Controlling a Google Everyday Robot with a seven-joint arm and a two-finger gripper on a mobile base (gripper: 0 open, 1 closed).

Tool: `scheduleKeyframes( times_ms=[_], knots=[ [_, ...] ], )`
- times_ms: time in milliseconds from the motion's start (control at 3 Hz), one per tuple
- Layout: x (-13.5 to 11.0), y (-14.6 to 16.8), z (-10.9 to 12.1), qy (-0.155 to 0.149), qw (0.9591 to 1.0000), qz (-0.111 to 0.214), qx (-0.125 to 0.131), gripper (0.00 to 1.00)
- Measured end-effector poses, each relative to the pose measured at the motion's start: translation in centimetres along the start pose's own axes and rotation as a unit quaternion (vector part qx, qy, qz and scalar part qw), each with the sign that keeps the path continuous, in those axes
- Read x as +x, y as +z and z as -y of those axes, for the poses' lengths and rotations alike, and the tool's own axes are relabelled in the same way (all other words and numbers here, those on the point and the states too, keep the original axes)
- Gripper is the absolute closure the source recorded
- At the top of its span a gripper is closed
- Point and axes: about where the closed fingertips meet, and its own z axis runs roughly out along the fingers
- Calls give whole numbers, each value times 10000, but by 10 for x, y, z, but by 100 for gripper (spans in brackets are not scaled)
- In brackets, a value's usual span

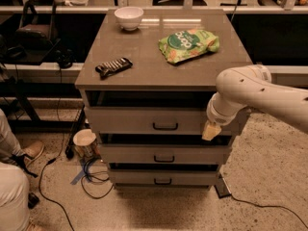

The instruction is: Open top drawer

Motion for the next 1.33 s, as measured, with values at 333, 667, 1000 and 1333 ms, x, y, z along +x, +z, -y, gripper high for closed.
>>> scheduleKeyframes(
  times_ms=[333,667,1000,1333],
  knots=[
    [0,-2,-11,-20,10000,22,-33,62],
    [4,-21,-25,-25,9999,81,92,85],
    [4,-21,-23,-25,9999,81,92,100],
    [4,-21,-22,-25,9999,82,92,100]
  ],
)
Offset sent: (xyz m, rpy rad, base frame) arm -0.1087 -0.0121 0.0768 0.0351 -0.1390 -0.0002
